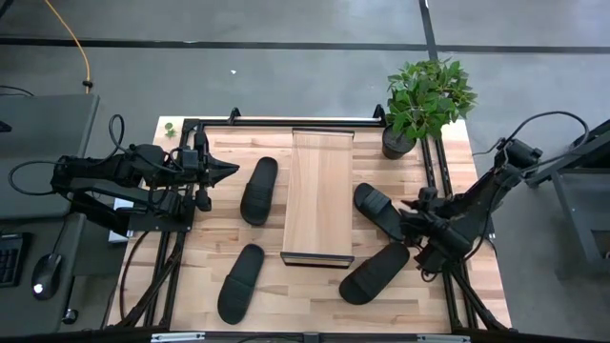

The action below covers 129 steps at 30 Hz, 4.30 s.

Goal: Pick and place slides into the shelf
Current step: Put the top right black slipper on the shelf

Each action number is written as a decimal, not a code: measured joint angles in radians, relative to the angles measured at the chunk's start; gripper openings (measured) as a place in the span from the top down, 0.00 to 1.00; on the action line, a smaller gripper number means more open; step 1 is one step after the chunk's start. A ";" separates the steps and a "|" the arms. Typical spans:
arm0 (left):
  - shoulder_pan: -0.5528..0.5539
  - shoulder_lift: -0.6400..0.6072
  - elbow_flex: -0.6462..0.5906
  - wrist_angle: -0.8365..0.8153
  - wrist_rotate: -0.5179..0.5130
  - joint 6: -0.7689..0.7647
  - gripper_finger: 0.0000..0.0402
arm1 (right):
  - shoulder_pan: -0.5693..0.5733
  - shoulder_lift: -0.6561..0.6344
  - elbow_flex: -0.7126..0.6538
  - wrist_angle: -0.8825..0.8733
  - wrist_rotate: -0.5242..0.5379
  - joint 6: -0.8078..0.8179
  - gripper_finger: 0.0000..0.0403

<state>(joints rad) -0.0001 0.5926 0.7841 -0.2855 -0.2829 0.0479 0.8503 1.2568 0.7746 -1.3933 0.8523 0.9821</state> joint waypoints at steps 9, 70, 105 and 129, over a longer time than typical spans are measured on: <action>0.000 0.000 0.000 0.000 0.000 0.000 0.97 | -0.048 0.000 -0.019 0.050 -0.019 -0.029 0.71; 0.000 0.009 0.000 -0.024 0.000 0.000 0.98 | -0.380 0.001 -0.301 0.777 -0.018 -0.464 0.99; 0.000 0.080 0.000 -0.037 -0.096 0.113 0.97 | -0.343 -0.007 0.085 0.139 0.019 -0.195 1.00; 0.000 0.087 0.000 -0.040 -0.092 0.219 0.97 | -0.254 -0.007 0.443 -0.051 0.183 -0.331 1.00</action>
<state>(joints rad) 0.0002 0.6793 0.7845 -0.3253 -0.3746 0.2667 0.5964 1.2495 1.2172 -1.4445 1.0352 0.6514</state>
